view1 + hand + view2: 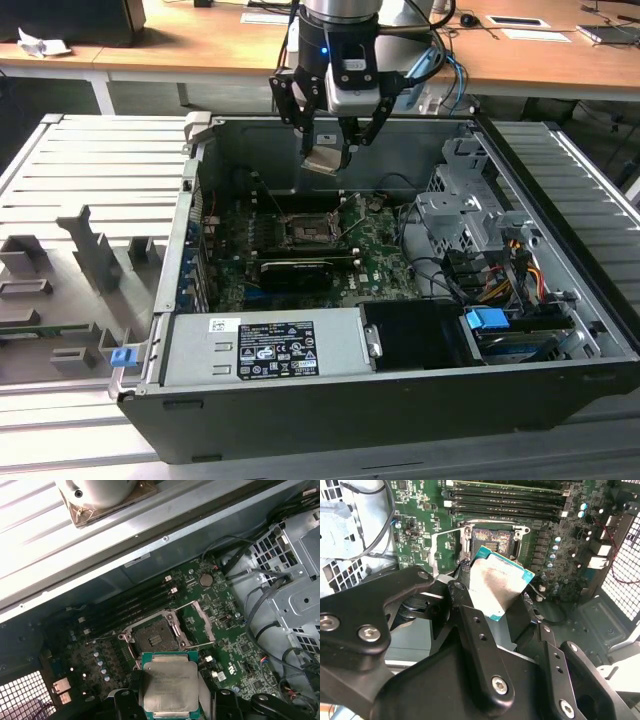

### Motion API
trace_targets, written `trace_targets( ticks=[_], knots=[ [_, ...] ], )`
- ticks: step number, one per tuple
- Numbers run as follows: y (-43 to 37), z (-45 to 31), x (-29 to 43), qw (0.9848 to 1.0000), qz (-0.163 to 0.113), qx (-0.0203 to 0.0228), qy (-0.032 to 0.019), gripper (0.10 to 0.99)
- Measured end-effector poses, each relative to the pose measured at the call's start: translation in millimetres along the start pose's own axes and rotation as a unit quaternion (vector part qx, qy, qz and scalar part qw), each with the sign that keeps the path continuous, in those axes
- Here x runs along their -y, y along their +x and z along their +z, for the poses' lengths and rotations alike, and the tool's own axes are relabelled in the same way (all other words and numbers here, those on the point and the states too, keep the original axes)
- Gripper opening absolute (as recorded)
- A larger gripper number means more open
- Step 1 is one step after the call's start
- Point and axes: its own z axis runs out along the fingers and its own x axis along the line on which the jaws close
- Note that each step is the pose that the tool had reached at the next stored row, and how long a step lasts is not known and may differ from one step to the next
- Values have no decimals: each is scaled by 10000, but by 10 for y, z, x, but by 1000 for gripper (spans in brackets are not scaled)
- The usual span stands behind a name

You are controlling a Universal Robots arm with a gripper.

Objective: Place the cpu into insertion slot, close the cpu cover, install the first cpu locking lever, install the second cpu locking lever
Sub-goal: 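Place the cpu into insertion slot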

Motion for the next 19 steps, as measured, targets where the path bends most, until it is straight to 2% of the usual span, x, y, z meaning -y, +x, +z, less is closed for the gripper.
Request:
trace_targets(
  ticks=[19],
  knots=[
    [0,4,0,9998,209,19,-4,529]
  ],
)
